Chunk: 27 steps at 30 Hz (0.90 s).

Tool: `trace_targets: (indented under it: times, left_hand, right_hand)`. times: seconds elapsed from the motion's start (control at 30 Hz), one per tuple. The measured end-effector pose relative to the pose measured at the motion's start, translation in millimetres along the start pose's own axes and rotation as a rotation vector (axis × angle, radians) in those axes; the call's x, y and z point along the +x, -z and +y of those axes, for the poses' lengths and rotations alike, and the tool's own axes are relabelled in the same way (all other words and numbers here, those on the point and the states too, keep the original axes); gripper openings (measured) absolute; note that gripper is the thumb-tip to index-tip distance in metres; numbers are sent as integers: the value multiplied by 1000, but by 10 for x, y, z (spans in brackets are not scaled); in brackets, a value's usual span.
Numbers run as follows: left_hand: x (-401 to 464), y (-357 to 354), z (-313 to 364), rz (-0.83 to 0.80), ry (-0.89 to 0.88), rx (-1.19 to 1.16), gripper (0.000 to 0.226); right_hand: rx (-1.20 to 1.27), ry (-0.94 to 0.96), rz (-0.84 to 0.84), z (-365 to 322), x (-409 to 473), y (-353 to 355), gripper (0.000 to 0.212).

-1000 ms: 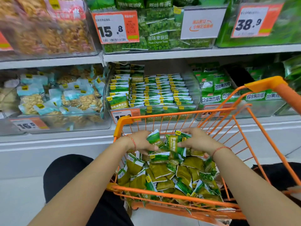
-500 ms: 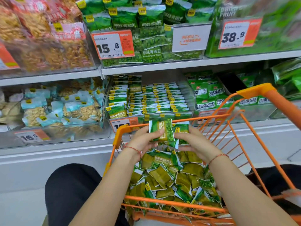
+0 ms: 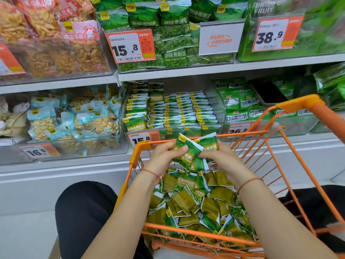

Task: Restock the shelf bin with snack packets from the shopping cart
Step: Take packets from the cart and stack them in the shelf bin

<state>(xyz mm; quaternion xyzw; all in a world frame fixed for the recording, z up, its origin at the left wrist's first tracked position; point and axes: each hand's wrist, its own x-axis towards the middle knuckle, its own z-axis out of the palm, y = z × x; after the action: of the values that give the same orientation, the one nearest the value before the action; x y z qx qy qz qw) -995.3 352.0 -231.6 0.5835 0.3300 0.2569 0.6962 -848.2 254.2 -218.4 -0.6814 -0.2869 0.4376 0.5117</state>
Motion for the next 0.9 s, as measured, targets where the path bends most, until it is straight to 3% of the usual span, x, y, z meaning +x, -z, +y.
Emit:
trace_targets:
  times: [0.13,0.2,0.27,0.33,0.43,0.5,0.63,0.73,0.8,0.9]
  left_hand:
    - [-55,37,-12,-167,106,-29,37]
    - [-71,57,-12,-199,109,-1,37]
    - [-72,89,-1,-175,104,-39,39]
    - [-70,94,34,-103,94,-188,59]
    - [-46,61,48,62,93,-414,83]
    - [-47,4,28,107,84,-444,97]
    - [-72,-30,10,227,36,-392,96]
    - [-81,-15,-19,242,10,-356,105]
    - [-46,12,-83,266,-15,-280,89]
    - [-61,-35,-66,264,-61,-86,50]
  right_hand:
    - [139,-95,-48,-16,-2,-18,11]
    - [230,-125,-14,-24,18,-39,48]
    - [333,-143,33,-52,1,-49,44]
    - [417,-159,68,-50,6,-49,37]
    - [352,-143,30,-40,-20,-108,56]
    - [343,-103,-4,-25,-48,-187,64]
    - [428,-71,-77,-37,-103,-283,49]
    - [364,-46,-130,-41,-135,-327,25]
    - [303,-27,-124,-37,-155,-345,28]
    - [298,8,-77,-56,-174,-340,12]
